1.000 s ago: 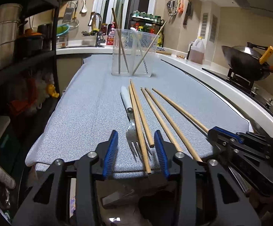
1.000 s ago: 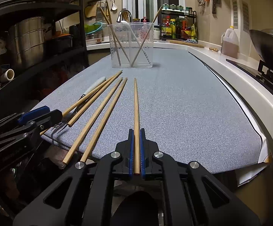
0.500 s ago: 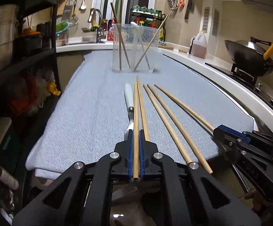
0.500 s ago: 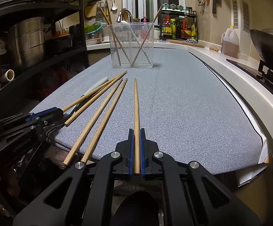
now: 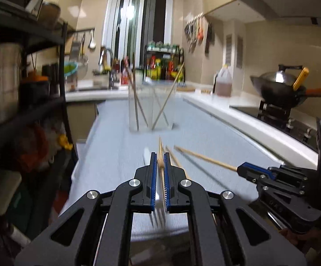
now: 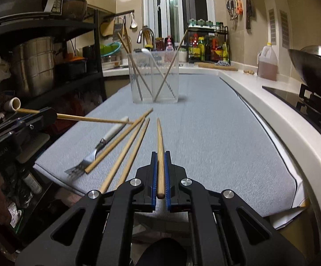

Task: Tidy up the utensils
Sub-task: 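Lift both chopsticks upright off the cloth, then carry both chopsticks over the clear holder openings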

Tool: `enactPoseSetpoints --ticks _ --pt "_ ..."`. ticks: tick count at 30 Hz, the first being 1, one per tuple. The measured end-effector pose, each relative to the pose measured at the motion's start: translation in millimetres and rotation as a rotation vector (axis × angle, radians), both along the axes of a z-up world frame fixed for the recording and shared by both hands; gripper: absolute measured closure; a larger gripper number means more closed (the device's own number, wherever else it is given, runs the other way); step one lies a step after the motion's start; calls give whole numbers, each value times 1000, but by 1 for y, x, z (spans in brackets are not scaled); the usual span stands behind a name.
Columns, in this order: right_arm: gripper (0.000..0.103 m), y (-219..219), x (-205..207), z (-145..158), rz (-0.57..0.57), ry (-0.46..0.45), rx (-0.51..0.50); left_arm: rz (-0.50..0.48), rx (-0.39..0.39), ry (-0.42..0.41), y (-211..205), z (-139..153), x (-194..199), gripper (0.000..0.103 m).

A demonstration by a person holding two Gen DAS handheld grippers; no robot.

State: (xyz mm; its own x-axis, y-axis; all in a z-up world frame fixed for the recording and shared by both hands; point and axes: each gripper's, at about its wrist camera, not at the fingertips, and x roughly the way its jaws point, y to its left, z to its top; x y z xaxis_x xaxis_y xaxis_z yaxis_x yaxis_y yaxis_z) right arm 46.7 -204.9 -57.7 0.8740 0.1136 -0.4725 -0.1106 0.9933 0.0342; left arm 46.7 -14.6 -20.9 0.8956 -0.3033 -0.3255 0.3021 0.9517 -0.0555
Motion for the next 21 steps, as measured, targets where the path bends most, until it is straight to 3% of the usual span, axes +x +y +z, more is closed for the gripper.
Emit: enactPoseSetpoints --ticks 10,21 --pt "97 -4 5 39 10 -86 43 -34 6 -82 0 37 8 97" --pt "97 -14 43 79 6 -93 103 -48 -9 -58 6 68 37 97"
